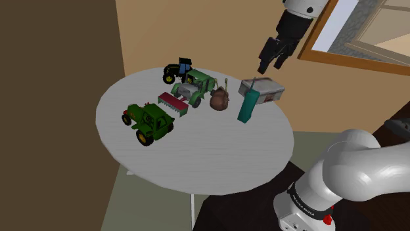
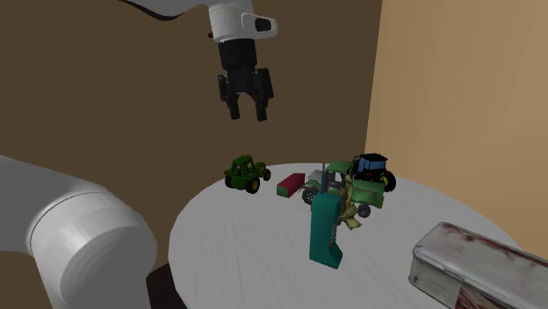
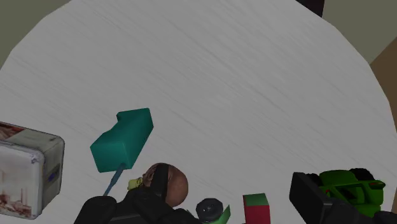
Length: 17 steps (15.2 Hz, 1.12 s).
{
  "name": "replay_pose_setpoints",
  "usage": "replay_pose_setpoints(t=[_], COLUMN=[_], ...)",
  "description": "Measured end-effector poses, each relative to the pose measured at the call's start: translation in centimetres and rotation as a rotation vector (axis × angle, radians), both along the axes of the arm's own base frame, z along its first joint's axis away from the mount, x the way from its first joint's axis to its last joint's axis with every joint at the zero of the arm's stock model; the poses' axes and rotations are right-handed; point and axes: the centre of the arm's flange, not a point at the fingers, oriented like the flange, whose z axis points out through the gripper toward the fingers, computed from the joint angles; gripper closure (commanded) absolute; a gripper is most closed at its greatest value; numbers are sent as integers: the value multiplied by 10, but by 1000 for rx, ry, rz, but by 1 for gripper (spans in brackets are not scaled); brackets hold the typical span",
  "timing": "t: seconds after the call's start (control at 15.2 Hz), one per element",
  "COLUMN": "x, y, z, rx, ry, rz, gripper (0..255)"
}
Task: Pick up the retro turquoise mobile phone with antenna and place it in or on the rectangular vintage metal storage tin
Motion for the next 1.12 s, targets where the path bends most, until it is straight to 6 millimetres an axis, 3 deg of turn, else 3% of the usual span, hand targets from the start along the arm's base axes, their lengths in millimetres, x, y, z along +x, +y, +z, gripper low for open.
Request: replay_pose_setpoints(t=[0.26, 1.12], x=[10, 67], y=[-19, -136], z=[-17, -132], rx=[1, 8], ry=[11, 75], rz=[-1, -4], gripper=[0, 0])
